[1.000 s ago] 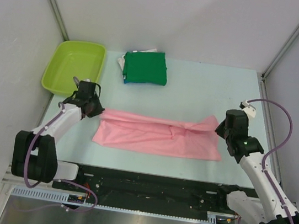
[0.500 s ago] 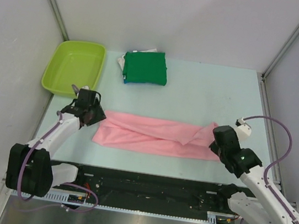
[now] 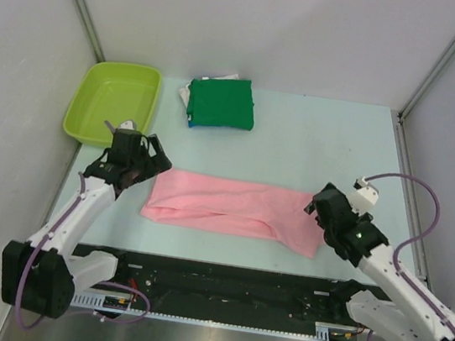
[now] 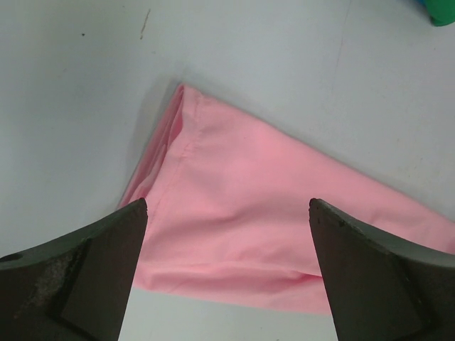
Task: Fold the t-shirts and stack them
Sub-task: Fold the tshirt
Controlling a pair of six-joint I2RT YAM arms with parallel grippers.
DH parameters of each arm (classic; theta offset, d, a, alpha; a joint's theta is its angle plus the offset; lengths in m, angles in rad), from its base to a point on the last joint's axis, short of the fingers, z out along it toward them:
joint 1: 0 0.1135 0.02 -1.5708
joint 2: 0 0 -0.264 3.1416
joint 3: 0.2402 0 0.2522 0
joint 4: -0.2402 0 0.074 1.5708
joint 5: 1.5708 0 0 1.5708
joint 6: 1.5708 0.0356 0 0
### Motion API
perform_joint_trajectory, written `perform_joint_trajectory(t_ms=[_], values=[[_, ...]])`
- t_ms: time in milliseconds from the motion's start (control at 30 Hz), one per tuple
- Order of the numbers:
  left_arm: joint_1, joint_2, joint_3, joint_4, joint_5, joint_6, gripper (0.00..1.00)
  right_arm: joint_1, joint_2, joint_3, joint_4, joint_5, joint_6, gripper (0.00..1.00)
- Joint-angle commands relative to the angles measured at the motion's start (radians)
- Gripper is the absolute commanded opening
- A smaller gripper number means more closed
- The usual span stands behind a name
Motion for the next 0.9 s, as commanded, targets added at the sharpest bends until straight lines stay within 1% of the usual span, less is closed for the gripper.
perform_joint_trajectory(t_ms=[0, 33, 100, 133, 167, 200, 267, 300, 367, 400, 467, 500, 567, 633, 833, 867], values=[[-0.016, 0.125, 0.093, 0.058, 0.039, 0.016, 1.00, -0.201, 0.176, 0.026, 0.351, -0.116, -0.191, 1.00], [-0.017, 0.145, 0.114, 0.067, 0.039, 0.014, 1.00, -0.273, 0.210, 0.026, 0.391, -0.174, -0.212, 1.00], [-0.019, 0.206, 0.140, 0.066, 0.029, 0.013, 1.00, -0.336, 0.284, 0.026, 0.489, -0.234, -0.231, 1.00], [-0.019, 0.221, 0.155, 0.066, 0.028, 0.014, 1.00, -0.393, 0.304, 0.027, 0.518, -0.279, -0.231, 0.98], [-0.019, 0.235, 0.163, 0.064, 0.025, 0.013, 1.00, -0.415, 0.321, 0.029, 0.570, -0.296, -0.235, 0.95], [-0.019, 0.255, 0.169, 0.067, 0.025, 0.008, 1.00, -0.439, 0.364, 0.030, 0.591, -0.329, -0.234, 0.90], [-0.019, 0.269, 0.174, 0.074, 0.026, 0.007, 1.00, -0.491, 0.404, 0.041, 0.632, -0.347, -0.228, 0.83], [-0.020, 0.278, 0.174, 0.081, 0.028, 0.005, 1.00, -0.507, 0.419, 0.044, 0.644, -0.372, -0.226, 0.78], [-0.020, 0.289, 0.179, 0.080, 0.026, 0.005, 1.00, -0.544, 0.468, 0.058, 0.672, -0.406, -0.225, 0.72], [-0.020, 0.295, 0.180, 0.074, 0.023, 0.008, 1.00, -0.550, 0.484, 0.062, 0.674, -0.422, -0.225, 0.66], [-0.020, 0.301, 0.182, 0.074, 0.022, 0.010, 1.00, -0.565, 0.508, 0.072, 0.677, -0.443, -0.219, 0.59], [-0.020, 0.300, 0.183, 0.074, 0.020, 0.013, 1.00, -0.568, 0.516, 0.072, 0.683, -0.448, -0.217, 0.53], [-0.020, 0.304, 0.182, 0.078, 0.008, 0.016, 1.00, -0.568, 0.531, 0.073, 0.691, -0.457, -0.219, 0.48], [-0.020, 0.321, 0.189, 0.075, -0.009, 0.022, 1.00, -0.568, 0.544, 0.075, 0.688, -0.459, -0.217, 0.48], [-0.025, 0.392, 0.205, 0.080, 0.000, 0.016, 0.99, -0.570, 0.588, 0.075, 0.680, -0.488, -0.209, 0.47], [-0.028, 0.419, 0.211, 0.060, -0.001, 0.016, 0.99, -0.568, 0.590, 0.076, 0.678, -0.486, -0.209, 0.49]])
